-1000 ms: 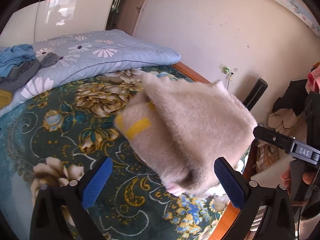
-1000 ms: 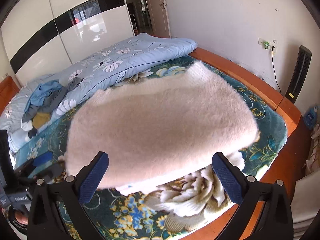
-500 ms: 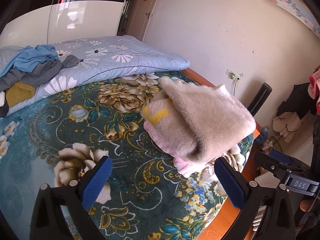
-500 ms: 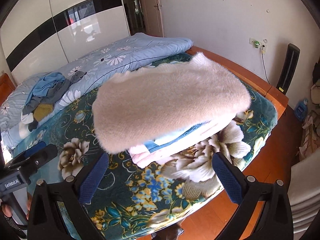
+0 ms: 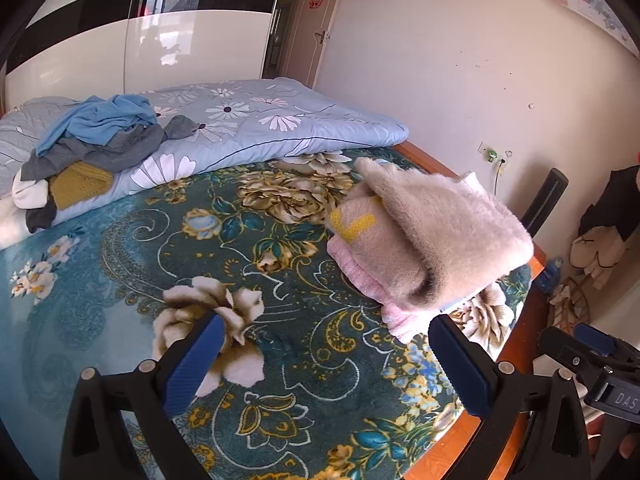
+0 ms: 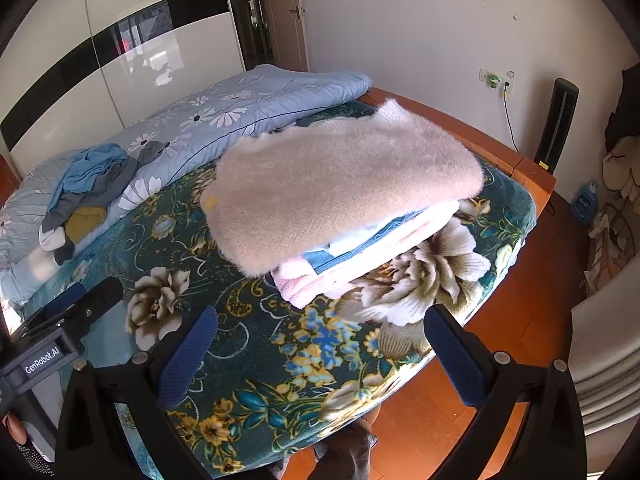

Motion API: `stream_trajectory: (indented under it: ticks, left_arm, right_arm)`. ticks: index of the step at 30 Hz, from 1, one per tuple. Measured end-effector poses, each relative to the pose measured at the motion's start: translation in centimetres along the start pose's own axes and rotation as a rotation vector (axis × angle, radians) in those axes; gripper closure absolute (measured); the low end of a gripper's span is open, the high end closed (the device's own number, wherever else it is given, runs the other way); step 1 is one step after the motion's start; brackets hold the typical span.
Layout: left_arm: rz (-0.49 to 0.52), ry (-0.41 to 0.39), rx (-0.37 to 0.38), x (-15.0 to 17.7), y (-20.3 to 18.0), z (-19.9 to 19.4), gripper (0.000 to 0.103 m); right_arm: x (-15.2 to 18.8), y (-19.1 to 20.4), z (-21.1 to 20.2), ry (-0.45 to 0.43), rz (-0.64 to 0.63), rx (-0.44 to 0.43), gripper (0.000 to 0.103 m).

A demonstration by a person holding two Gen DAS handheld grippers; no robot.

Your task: Fold clothes

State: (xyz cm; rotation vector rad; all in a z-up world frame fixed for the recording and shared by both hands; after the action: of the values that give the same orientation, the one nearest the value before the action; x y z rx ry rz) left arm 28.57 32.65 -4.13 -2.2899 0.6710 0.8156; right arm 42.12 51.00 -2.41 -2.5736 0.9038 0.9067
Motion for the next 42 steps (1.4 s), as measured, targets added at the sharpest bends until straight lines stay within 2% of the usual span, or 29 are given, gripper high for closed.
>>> stream_trajectory:
  ticks: [11,17,42]
  left_arm:
    - [0.067,-0.006,-0.025,0.1,-1.3,-1.3,0.000]
    - [0.125,-0.027,-0.080,0.1,-2.2,-2.1,0.000]
    - [0.124,0.020,-0.083,1.0,-2.5,-1.2,0.000]
  right_arm:
    - [-0.1,1.6,-2.1,-0.035,-0.034,0.009,0.000]
    - [-0.2,1.6,-2.8,-0.042,-0.034,0.010,0.000]
    - [0.3,1.3,-2.6,-0.023,-0.022,0.004,0.000]
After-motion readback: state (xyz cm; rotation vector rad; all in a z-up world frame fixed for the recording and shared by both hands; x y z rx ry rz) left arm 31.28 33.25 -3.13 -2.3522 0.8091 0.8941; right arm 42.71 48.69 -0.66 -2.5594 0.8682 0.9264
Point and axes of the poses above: each gripper's, at about its wrist camera, not at the fingertips, and z roughly the way its jaws point, y to its left, x to its underside, the point moved 3 cm from there along z, roughly the way its jaws point, and after that the axes turned 9 degrees about x, right-handed, at the moved point
